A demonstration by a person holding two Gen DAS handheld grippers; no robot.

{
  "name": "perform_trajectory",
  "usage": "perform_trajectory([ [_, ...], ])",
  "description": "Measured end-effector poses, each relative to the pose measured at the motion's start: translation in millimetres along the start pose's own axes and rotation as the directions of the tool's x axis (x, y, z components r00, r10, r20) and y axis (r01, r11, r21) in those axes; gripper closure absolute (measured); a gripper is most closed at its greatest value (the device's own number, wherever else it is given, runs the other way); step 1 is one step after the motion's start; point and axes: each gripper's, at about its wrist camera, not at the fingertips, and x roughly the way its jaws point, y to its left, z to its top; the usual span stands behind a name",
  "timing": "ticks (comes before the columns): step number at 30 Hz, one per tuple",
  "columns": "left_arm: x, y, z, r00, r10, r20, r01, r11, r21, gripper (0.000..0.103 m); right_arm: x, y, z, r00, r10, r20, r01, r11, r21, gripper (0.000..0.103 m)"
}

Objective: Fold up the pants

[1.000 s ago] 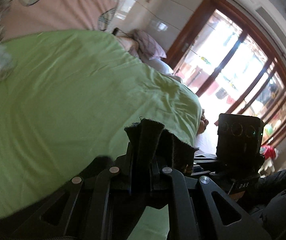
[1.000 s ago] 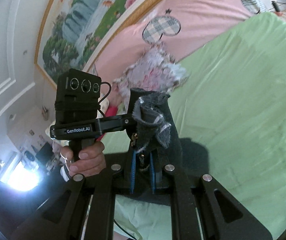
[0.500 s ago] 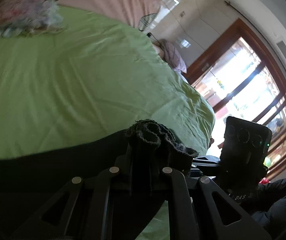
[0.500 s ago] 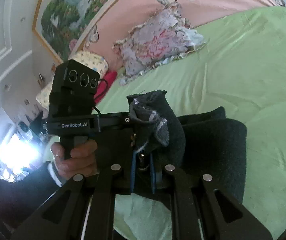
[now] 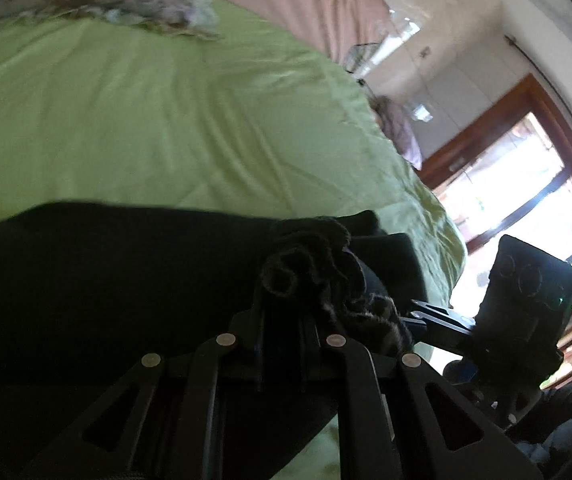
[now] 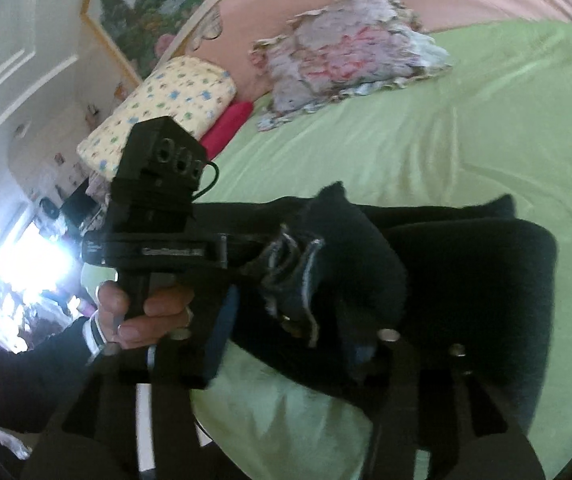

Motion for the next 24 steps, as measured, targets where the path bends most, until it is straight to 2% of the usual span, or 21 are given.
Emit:
perform_trajectory([
  [6, -32.3, 15.0, -15.0, 0.996, 0.054, 0.072, -0.048, 0.995, -0.083, 0.091, 13.3, 6.5, -0.6, 1.000, 0.010, -0.025, -0.010, 1.000, -0.013, 0.046],
  [12, -65.1, 27.7, -36.1, 0.984, 0.099, 0.145, -0.072, 0.982, -0.176, 0.091, 18.1, 13.8, 0.9, 0.998, 0.044, -0.046, -0.045, 0.999, -0.021, 0.038],
  [17, -93.0, 32.4, -52.8, 0.962, 0.180, 0.204, -0.129, 0.962, -0.240, 0.087, 24.7, 30.1, 2.7, 0.990, 0.117, -0.082, -0.119, 0.993, -0.027, 0.038],
  [24, -138.5, 43.1, -81.0, 0.924, 0.262, 0.278, -0.163, 0.929, -0.332, 0.086, 39.3, 48.4, 18.1, 0.986, 0.132, -0.100, -0.139, 0.988, -0.067, 0.038],
])
